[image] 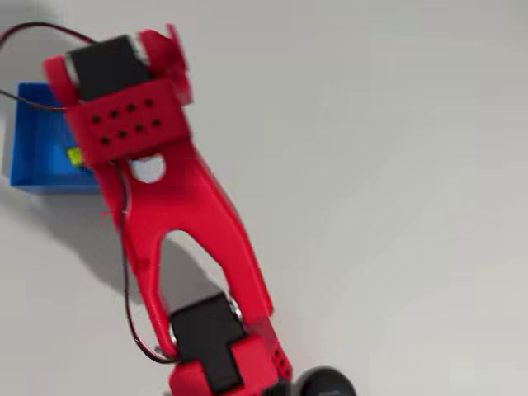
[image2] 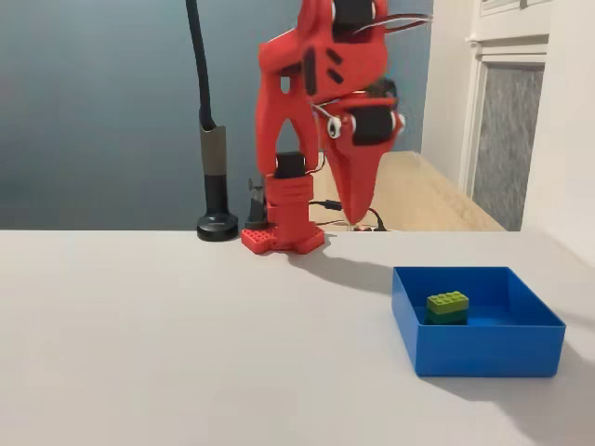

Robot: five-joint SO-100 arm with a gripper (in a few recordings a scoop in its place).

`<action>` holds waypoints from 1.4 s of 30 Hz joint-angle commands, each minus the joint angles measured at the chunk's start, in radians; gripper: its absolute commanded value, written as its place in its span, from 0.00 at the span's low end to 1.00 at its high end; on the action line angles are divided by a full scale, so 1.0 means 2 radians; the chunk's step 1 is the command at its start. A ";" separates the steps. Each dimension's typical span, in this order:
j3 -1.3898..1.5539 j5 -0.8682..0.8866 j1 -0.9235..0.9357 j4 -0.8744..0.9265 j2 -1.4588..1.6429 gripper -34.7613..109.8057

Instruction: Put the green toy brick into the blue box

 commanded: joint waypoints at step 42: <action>0.798 -0.028 0.123 -0.379 0.724 0.24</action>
